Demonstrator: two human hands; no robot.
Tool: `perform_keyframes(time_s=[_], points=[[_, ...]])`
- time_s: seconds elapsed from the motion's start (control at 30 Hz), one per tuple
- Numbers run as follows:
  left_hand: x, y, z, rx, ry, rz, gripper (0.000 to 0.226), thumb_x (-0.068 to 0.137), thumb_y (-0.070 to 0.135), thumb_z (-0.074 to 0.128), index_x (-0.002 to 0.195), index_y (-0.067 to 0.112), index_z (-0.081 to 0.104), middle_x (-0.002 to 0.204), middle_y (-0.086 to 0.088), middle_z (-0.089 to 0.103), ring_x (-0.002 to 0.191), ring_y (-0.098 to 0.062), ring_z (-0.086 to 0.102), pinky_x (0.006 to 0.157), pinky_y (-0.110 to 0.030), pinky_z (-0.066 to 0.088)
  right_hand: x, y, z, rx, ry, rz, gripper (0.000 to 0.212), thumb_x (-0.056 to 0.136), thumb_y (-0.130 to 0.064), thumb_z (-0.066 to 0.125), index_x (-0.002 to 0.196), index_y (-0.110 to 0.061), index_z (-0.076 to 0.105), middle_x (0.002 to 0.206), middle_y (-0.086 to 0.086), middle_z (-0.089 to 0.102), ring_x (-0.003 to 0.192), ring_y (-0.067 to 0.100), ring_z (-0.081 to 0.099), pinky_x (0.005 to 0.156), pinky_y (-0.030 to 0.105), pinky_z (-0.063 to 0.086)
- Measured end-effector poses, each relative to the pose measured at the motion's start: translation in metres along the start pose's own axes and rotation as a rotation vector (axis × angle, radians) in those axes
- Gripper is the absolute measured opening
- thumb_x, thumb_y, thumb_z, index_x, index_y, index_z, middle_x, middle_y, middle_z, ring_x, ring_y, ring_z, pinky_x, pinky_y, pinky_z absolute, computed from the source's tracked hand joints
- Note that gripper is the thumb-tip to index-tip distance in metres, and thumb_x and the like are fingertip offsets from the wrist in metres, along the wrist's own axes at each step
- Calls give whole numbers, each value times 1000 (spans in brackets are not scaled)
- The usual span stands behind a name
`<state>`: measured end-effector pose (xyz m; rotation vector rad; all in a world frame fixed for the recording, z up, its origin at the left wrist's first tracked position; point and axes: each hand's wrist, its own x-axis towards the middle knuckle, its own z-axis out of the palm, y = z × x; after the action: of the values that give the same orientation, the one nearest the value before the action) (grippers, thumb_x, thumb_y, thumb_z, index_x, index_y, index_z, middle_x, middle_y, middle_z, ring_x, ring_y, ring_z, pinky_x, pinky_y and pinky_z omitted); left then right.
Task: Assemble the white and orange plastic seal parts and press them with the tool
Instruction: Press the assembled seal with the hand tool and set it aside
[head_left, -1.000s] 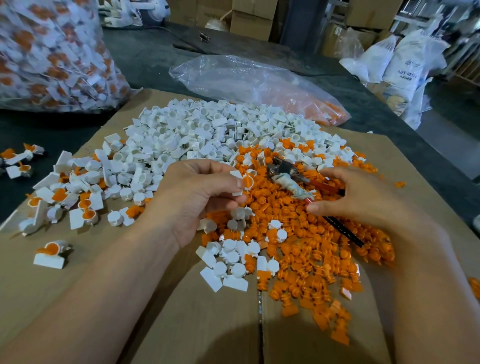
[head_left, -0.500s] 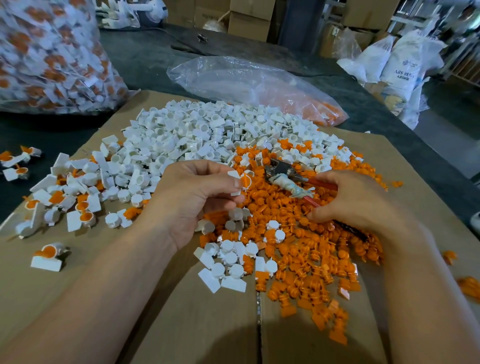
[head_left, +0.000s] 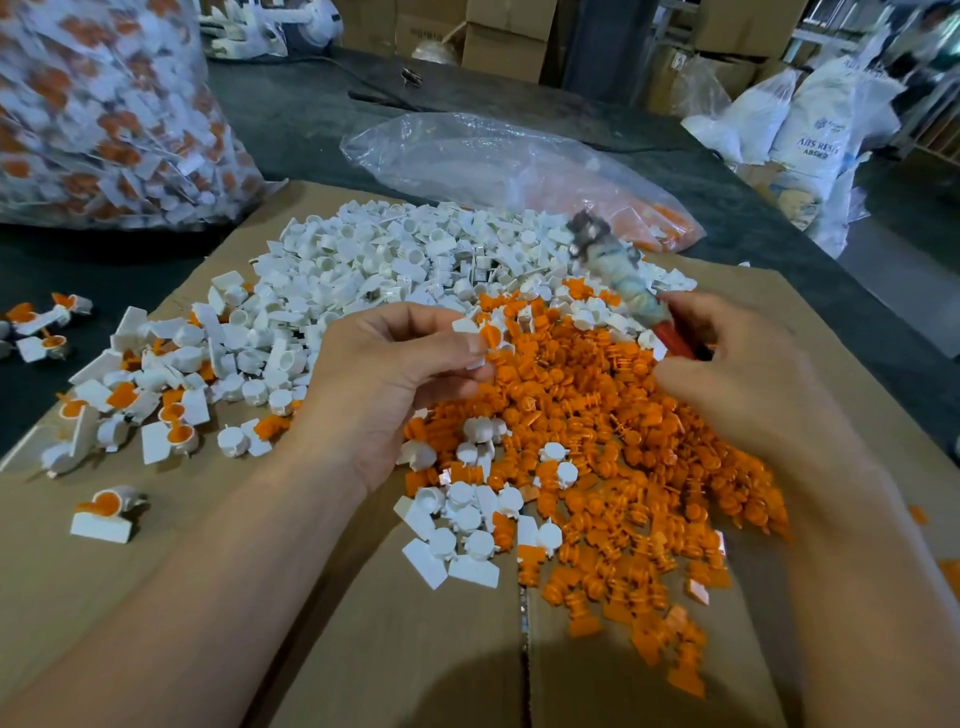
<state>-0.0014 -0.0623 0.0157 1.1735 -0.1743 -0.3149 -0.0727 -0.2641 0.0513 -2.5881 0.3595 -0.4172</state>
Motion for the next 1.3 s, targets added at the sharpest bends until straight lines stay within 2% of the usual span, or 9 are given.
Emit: perform_keyframes(time_s=[0.07,0.13,0.3,0.4,0.53,0.6,0.67,0.73,1.3], points=[[1,-1,0,-15,9,31,21,50,8,69,69,5,60,53,-3,63,50,-14,65,44,-16,49,1,-5,8,20,36,-21,22,79,-5,55,98,-16,58,85,2,56,73,16,48,62,24,37],[2,-2,0,-32,19,58,21,52,9,69,71,5,61,54,-2,64,51,-14,65,45,-16,49,2,-6,14,-1,80,-68,9,86,-13,55,88,-20,52,79,-5,53,69,12,46,59,18,35],[4,-4,0,-74,42,142,18,55,8,69,72,7,63,58,-1,67,54,-15,67,48,-17,50,0,-10,23,-176,230,-222,21,88,-31,55,101,-15,61,81,-8,52,82,15,43,66,29,26],[5,-4,-1,-101,53,186,17,56,8,70,71,10,63,59,-1,68,56,-15,68,49,-17,50,-1,-12,26,-128,187,-250,5,89,-33,51,88,-29,50,67,-19,41,60,3,39,52,21,25],[5,-5,0,-126,71,228,17,57,7,69,73,9,62,58,0,68,58,-16,69,50,-17,51,-3,-12,29,-116,84,-294,21,91,-29,49,74,-33,36,67,-18,34,60,-2,35,56,8,26],[6,-5,0,-126,78,248,17,59,8,69,74,9,62,59,0,68,59,-16,69,51,-17,51,-3,-13,31,-124,-9,-275,3,92,-32,46,88,-31,46,80,-17,38,68,0,35,59,13,26],[6,-6,1,-128,84,264,17,60,8,69,75,9,61,60,0,68,60,-16,69,53,-17,51,-3,-12,33,-156,-47,-262,38,92,-36,44,126,-20,47,100,-9,41,86,2,34,64,17,22],[7,-7,1,-138,89,275,17,60,9,69,75,9,61,60,0,68,60,-16,69,53,-17,52,-4,-15,34,-186,-55,-270,51,91,-40,42,136,-17,38,105,-8,37,92,2,31,68,17,20],[6,-7,6,-134,126,313,18,61,10,65,77,6,59,55,5,64,56,-8,64,57,-19,53,-10,-21,41,-223,-110,-320,47,89,-45,41,130,-21,41,102,-10,37,87,2,32,65,18,21]])
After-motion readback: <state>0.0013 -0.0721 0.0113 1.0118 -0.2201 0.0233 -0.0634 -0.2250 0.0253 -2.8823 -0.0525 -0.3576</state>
